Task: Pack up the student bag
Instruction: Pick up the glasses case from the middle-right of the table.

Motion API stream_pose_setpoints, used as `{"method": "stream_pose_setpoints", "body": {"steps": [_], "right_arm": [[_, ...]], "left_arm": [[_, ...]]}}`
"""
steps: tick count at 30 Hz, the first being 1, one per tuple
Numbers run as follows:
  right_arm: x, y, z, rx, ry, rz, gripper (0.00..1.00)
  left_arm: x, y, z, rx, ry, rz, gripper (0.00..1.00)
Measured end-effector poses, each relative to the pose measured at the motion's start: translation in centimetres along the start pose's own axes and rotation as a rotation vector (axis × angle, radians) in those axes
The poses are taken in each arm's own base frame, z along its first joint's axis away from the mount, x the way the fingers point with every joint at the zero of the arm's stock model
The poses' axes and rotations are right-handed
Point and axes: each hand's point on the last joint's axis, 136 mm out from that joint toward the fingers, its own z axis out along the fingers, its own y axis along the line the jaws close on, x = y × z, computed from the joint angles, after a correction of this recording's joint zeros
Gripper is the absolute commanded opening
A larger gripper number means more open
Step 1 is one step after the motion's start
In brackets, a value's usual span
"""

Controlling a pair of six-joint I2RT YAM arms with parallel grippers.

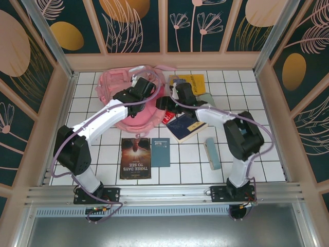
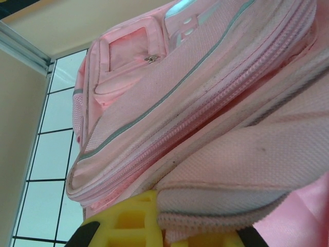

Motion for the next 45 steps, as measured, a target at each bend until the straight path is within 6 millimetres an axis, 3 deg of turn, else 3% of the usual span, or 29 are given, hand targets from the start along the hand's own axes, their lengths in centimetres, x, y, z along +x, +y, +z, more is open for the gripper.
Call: {"method": "stream_pose_setpoints", "body": {"steps": [2,6,13,16,19,21,24,27,29,33,41,45], "right_arm": [[1.0,-0.2,-2.0,0.018,-0.026,0.003,0.60],[3.6,-2.6,-6.2,0.096,-0.088,0.052,0.60],[7.1,-6.2,-11.2,0.195,-0.187,0.162,0.61],[7.0,-7.0,-12.5,0.223,-0.230,0.181,0.61],[5.3,-8.4,-14.2,0.257,-0.292,0.207,0.62],[4.1,-10.0,-15.3,0.296,-0.334,0.216,0.74],[2.4,-12.3,-16.7,0.376,-0.355,0.199,0.80],[-0.1,-13.5,-17.2,0.437,-0.357,0.156,0.95],[-2.1,-14.3,-17.1,0.474,-0.352,0.119,0.96],[-4.1,-16.4,-16.3,0.543,-0.321,0.067,0.99],[-3.7,-22.3,-13.6,0.663,-0.148,0.020,0.99],[-3.4,-23.9,-12.9,0.711,-0.090,0.004,0.99]], "left_arm": [[0.0,0.0,0.0,0.001,0.000,0.000,0.00],[0.0,-0.1,0.0,0.006,0.001,0.000,0.00],[0.2,-0.3,0.0,0.018,0.002,-0.001,0.00],[0.5,-0.5,0.1,0.026,0.009,0.002,0.00],[0.6,-0.6,0.2,0.033,0.013,0.003,0.00],[0.7,-0.6,0.2,0.034,0.013,0.004,0.00],[0.7,-0.7,0.2,0.037,0.014,0.003,0.00],[0.7,-0.8,0.2,0.040,0.014,0.003,0.00],[0.7,-0.8,0.2,0.041,0.014,0.002,0.00],[0.7,-0.8,0.2,0.041,0.014,0.002,0.00],[0.6,-0.9,0.0,0.060,0.013,-0.002,0.00],[0.6,-0.9,-0.2,0.065,0.011,-0.004,0.00]]}}
